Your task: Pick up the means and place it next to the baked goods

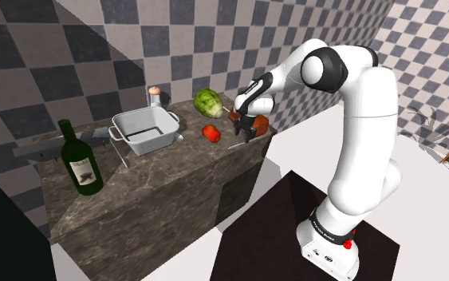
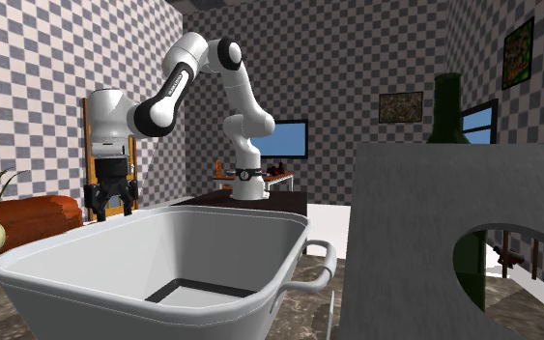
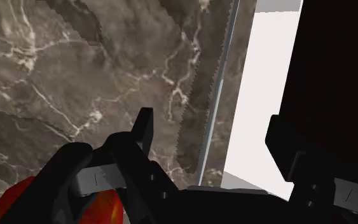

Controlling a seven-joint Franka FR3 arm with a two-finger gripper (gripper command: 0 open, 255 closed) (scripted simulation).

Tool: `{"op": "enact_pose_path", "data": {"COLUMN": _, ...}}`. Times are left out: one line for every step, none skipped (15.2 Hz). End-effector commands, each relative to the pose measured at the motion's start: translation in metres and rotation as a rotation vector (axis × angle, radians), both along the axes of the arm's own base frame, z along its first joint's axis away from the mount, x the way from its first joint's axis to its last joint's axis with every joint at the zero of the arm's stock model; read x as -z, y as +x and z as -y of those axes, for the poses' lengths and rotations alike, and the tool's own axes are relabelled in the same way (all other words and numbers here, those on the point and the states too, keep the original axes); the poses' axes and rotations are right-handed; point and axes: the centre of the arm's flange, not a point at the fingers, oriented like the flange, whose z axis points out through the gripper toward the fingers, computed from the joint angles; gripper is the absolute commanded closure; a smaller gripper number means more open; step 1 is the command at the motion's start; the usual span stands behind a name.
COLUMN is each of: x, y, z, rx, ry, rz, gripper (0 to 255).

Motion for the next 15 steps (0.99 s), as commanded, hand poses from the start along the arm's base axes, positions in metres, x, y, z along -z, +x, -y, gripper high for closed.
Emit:
{"op": "enact_pose_path", "data": {"x": 0.000, "y": 0.000, "z": 0.000, "rx": 0.000, "ry": 0.000, "rz": 0.000, "gripper": 0}}
{"op": "enact_pose_path", "data": {"x": 0.000, "y": 0.000, "z": 0.000, "rx": 0.000, "ry": 0.000, "rz": 0.000, "gripper": 0}}
{"op": "enact_pose_path", "data": {"x": 0.000, "y": 0.000, "z": 0.000, "rx": 0.000, "ry": 0.000, "rz": 0.000, "gripper": 0}}
{"op": "enact_pose_path", "data": {"x": -0.013, "y": 0.000, "z": 0.001, "rx": 0.000, "ry": 0.000, "rz": 0.000, "gripper": 0}}
{"op": "enact_pose_path", "data": {"x": -0.026, "y": 0.000, "z": 0.001, "rx": 0.000, "ry": 0.000, "rz": 0.000, "gripper": 0}}
{"op": "enact_pose_path", "data": {"x": -0.040, "y": 0.000, "z": 0.002, "rx": 0.000, "ry": 0.000, "rz": 0.000, "gripper": 0}}
{"op": "enact_pose_path", "data": {"x": -0.050, "y": 0.000, "z": 0.002, "rx": 0.000, "ry": 0.000, "rz": 0.000, "gripper": 0}}
{"op": "enact_pose_path", "data": {"x": -0.050, "y": 0.000, "z": 0.002, "rx": 0.000, "ry": 0.000, "rz": 0.000, "gripper": 0}}
{"op": "enact_pose_path", "data": {"x": -0.050, "y": 0.000, "z": 0.002, "rx": 0.000, "ry": 0.000, "rz": 0.000, "gripper": 0}}
{"op": "enact_pose_path", "data": {"x": -0.050, "y": 0.000, "z": 0.002, "rx": 0.000, "ry": 0.000, "rz": 0.000, "gripper": 0}}
{"op": "enact_pose_path", "data": {"x": -0.050, "y": 0.000, "z": 0.002, "rx": 0.000, "ry": 0.000, "rz": 0.000, "gripper": 0}}
{"op": "enact_pose_path", "data": {"x": -0.050, "y": 0.000, "z": 0.002, "rx": 0.000, "ry": 0.000, "rz": 0.000, "gripper": 0}}
{"op": "enact_pose_path", "data": {"x": -0.050, "y": 0.000, "z": 0.002, "rx": 0.000, "ry": 0.000, "rz": 0.000, "gripper": 0}}
{"op": "enact_pose_path", "data": {"x": -0.050, "y": 0.000, "z": 0.002, "rx": 0.000, "ry": 0.000, "rz": 0.000, "gripper": 0}}
{"op": "enact_pose_path", "data": {"x": -0.050, "y": 0.000, "z": 0.002, "rx": 0.000, "ry": 0.000, "rz": 0.000, "gripper": 0}}
